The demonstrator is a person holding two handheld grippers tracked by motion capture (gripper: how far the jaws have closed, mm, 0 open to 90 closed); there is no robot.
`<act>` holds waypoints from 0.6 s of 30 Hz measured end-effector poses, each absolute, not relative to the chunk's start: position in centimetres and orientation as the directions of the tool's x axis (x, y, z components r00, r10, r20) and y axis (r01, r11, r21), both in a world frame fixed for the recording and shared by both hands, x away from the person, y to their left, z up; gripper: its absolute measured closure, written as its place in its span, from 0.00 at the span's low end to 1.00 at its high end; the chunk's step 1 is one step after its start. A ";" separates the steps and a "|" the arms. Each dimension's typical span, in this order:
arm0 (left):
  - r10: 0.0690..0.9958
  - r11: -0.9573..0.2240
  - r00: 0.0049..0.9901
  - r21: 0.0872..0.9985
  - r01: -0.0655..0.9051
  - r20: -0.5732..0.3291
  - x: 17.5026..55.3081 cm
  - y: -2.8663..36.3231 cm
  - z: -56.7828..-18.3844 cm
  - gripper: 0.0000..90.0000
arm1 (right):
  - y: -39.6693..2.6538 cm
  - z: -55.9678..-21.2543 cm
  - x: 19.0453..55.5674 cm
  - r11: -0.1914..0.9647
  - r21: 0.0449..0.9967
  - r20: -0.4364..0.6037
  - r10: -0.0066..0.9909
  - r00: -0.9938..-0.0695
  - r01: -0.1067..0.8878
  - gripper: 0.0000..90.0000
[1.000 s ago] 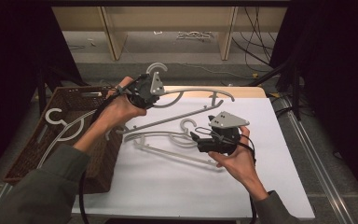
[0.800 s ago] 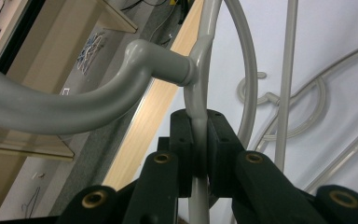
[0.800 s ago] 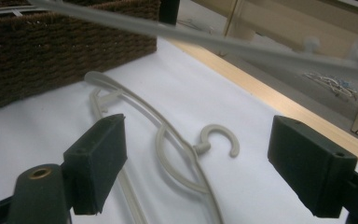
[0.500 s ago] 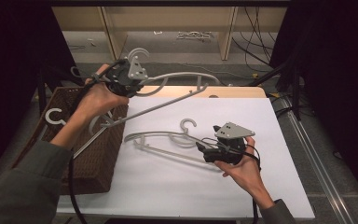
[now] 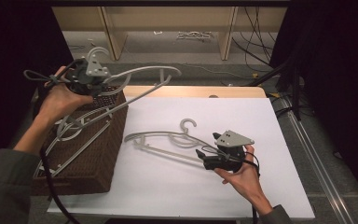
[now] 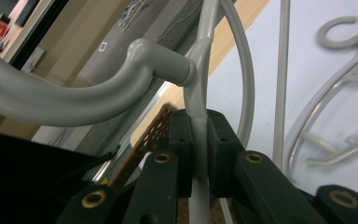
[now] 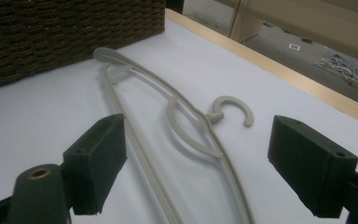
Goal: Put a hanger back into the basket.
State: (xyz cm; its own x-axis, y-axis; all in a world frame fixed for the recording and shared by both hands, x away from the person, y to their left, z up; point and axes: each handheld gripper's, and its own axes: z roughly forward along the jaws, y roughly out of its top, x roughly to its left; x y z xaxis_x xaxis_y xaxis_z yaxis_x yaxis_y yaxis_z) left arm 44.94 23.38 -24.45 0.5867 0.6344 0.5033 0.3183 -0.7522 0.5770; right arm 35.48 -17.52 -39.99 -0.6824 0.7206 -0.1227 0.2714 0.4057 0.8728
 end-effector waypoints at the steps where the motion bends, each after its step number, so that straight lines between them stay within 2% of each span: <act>1: 0.641 -0.749 0.579 0.577 0.327 0.504 44.9 24.0 -24.6 0.92 | -17.6 -40.0 35.4 0.403 0.872 -0.118 0.723 -0.681 0.277 0.22; 13: 0.732 -0.673 0.499 0.606 0.423 0.465 44.3 30.1 -27.1 0.92 | -18.2 -40.9 35.0 0.397 0.870 -0.107 0.730 -0.675 0.292 0.22; 18: 0.736 -0.672 0.486 0.598 0.437 0.471 44.3 31.8 -28.2 0.92 | -18.3 -41.1 34.8 0.397 0.870 -0.107 0.729 -0.676 0.291 0.22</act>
